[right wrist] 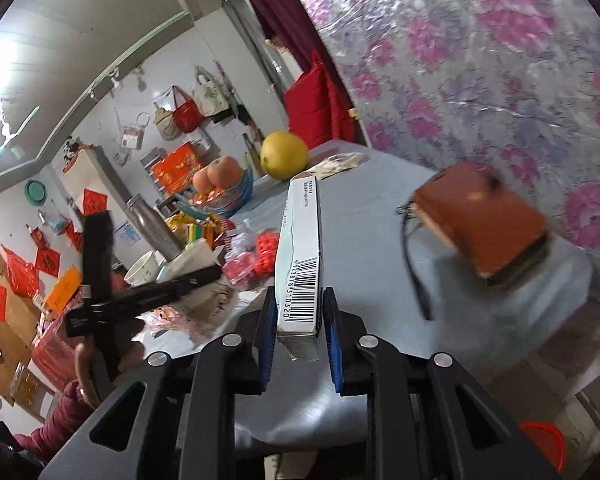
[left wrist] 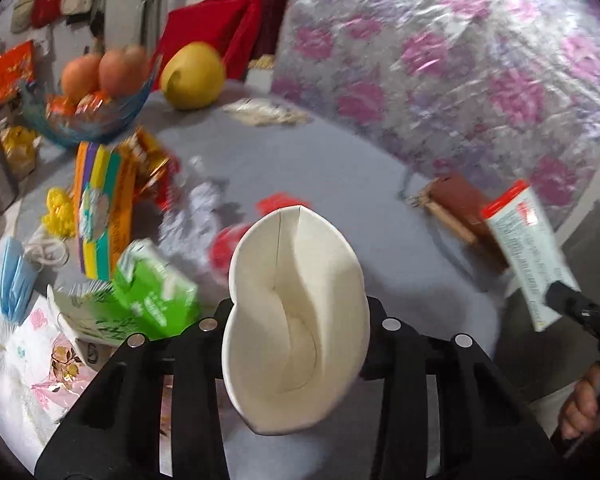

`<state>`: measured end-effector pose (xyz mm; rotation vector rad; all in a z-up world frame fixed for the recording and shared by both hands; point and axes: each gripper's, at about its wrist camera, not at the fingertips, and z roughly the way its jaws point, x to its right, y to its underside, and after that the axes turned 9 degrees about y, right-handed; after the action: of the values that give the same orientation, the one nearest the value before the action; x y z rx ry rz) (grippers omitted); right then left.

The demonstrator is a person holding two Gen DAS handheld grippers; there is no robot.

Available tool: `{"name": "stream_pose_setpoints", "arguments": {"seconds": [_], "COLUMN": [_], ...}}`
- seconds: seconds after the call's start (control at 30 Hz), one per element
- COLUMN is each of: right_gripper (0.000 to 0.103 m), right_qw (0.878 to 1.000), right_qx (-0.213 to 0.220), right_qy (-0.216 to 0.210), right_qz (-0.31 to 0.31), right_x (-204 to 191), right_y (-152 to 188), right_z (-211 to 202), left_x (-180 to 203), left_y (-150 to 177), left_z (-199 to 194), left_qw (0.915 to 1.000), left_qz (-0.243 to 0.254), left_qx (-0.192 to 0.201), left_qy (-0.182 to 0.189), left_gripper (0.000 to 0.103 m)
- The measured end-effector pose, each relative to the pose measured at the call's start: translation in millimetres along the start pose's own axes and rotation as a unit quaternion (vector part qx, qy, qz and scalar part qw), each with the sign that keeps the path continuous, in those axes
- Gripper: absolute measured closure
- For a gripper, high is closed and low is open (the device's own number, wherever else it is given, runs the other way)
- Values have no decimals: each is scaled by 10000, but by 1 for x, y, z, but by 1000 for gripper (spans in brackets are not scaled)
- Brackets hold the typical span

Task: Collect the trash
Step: 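Carry both items down to the red wastebasket and open both tools to drop them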

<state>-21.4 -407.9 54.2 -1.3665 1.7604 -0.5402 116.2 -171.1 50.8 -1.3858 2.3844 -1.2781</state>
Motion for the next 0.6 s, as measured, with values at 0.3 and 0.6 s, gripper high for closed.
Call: {"name": "stream_pose_setpoints", "arguments": {"seconds": [0.3,0.6], "right_gripper": [81,81], "right_qw": [9958,9712], "right_qx": [-100,-1267], "right_qy": [907,1980], "right_qz": [53,383], "right_x": [62,157], "right_y": [20,109], "right_z": [-63,-75], "left_x": [90,195], "left_y": [-3,40], "left_z": [-4,44], "left_qw": [9925,9736], "left_qz": [559,1066], "left_qx": [-55,-756], "left_qy": [1083,1872], "left_gripper": [63,63]}}
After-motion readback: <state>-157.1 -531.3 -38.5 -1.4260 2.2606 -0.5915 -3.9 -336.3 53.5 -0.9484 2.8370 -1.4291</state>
